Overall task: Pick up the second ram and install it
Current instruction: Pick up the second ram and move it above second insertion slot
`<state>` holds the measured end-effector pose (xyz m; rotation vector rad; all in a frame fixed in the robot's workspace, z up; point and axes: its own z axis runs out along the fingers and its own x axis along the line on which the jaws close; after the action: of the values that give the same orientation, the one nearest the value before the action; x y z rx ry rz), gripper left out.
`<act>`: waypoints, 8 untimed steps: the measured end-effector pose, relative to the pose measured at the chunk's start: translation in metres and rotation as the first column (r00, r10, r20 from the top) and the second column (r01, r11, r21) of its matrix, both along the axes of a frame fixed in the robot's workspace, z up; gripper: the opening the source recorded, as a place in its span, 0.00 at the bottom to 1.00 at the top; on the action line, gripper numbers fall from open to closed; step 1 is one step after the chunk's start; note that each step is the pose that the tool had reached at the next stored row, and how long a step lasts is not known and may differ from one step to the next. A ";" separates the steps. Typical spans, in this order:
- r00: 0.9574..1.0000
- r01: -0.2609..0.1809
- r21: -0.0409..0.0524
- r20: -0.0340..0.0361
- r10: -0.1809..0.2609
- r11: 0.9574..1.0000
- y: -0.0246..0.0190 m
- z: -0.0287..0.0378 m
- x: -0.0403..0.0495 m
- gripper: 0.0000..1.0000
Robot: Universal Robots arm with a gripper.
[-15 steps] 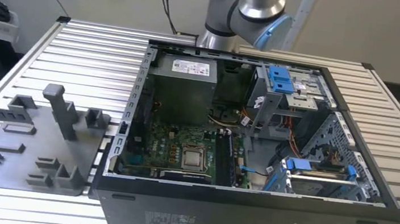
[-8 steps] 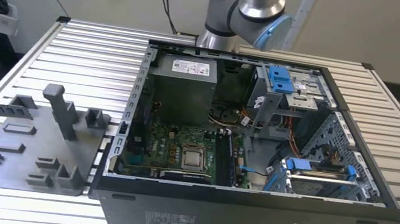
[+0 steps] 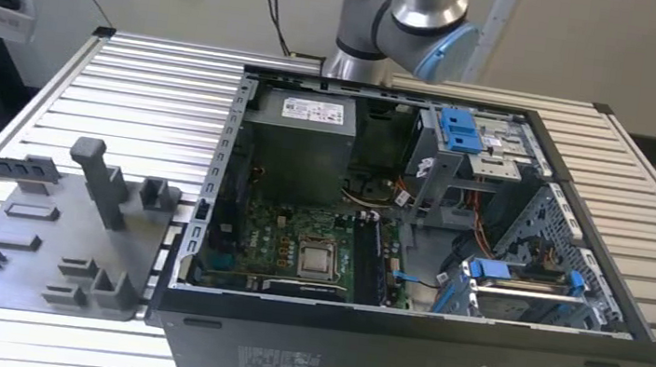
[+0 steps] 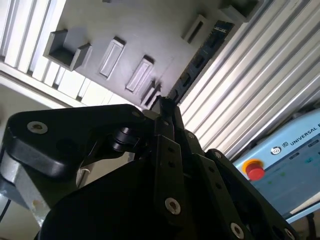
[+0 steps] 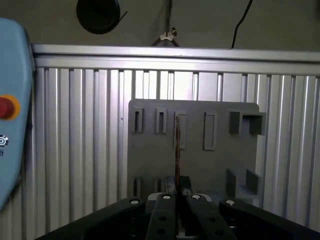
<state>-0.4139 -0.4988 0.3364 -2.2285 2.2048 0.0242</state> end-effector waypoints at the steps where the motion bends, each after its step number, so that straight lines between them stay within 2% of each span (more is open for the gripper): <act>1: 1.000 0.000 0.000 0.000 0.000 1.000 0.0011 0.0011 0.0000 0.14; 8: 1.000 -0.001 0.000 0.000 0.001 1.000 0.0035 0.0134 0.0000 0.14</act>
<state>-0.4139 -0.4952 0.3498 -2.2295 2.2040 0.0242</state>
